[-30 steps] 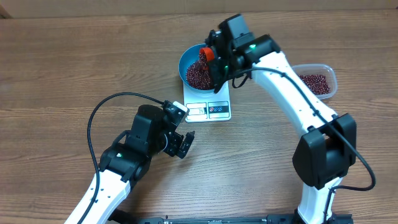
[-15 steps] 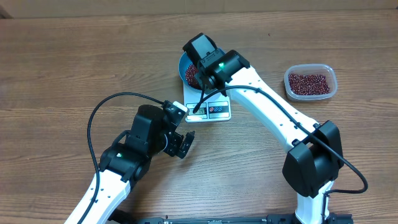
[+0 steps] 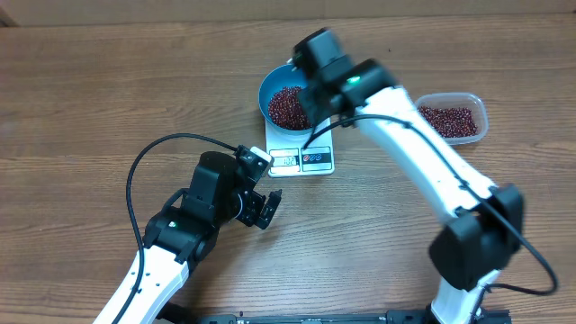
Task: Scoop item into bowl and weigh 150g on scale
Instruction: 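Return the empty scoop with the right gripper toward the bean tub, then lower the red scoop into the tub and drag it through the beans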
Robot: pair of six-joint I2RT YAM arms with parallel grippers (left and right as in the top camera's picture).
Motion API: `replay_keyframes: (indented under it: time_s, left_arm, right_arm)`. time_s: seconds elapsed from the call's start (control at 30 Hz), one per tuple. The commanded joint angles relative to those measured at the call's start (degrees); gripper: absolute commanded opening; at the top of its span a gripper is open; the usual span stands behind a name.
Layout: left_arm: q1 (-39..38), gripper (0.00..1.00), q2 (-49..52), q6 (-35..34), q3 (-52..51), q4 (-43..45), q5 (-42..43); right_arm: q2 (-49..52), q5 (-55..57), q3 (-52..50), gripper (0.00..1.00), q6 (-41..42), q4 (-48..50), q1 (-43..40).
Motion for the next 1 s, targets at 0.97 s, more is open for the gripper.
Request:
replay_keyframes:
  time_s: [0.97]
  left_arm:
    - [0.20, 1.00, 0.31, -0.52, -0.20, 0.09, -0.35]
  right_arm:
    - [-9.81, -19.34, -11.13, 0.04, -6.43, -12.28, -41.72]
